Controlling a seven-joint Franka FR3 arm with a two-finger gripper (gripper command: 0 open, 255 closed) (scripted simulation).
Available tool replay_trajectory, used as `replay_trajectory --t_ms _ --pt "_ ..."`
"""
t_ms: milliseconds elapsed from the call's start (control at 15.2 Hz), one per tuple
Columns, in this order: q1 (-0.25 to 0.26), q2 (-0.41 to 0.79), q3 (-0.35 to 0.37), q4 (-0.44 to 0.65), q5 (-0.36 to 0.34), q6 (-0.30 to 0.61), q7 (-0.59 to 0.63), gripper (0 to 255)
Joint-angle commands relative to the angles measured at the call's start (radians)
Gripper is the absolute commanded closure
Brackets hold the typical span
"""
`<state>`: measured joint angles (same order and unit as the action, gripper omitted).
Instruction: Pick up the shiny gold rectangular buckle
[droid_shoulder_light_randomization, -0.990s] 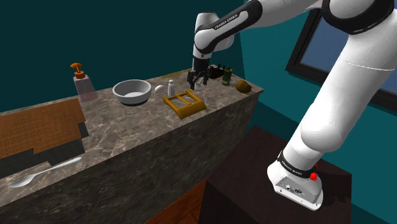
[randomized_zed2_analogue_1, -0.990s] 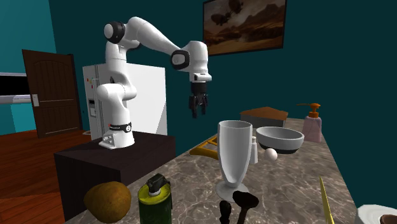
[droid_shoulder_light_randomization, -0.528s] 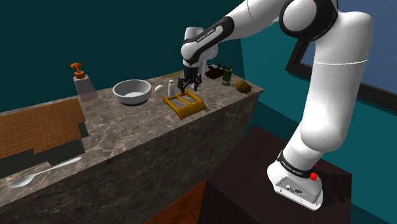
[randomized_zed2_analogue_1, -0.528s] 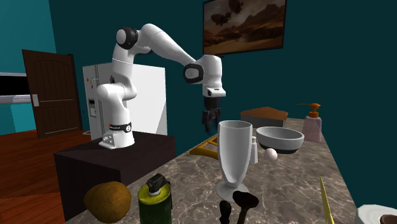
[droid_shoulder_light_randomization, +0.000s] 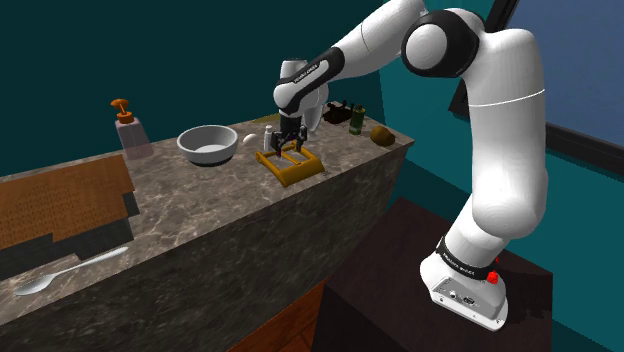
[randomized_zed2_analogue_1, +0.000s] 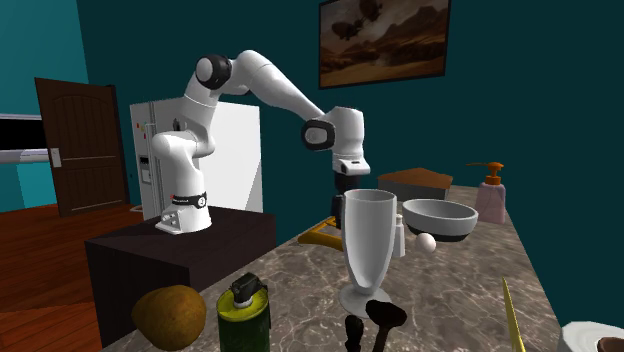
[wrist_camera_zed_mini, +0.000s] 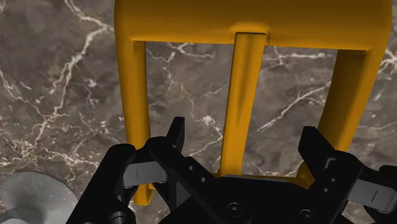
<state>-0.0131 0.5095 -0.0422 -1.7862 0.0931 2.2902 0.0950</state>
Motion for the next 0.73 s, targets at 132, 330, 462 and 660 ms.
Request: replay_trajectory --t_ms 132,330,462,660 --pt "-0.002 0.037 0.002 -0.009 0.004 0.046 -0.005 0" --pt "-0.002 0.037 0.002 -0.009 0.005 0.046 -0.005 255" --pt "-0.002 0.037 0.002 -0.009 0.005 0.046 -0.005 255" --pt "-0.002 0.037 0.002 -0.009 0.005 0.046 -0.005 255"
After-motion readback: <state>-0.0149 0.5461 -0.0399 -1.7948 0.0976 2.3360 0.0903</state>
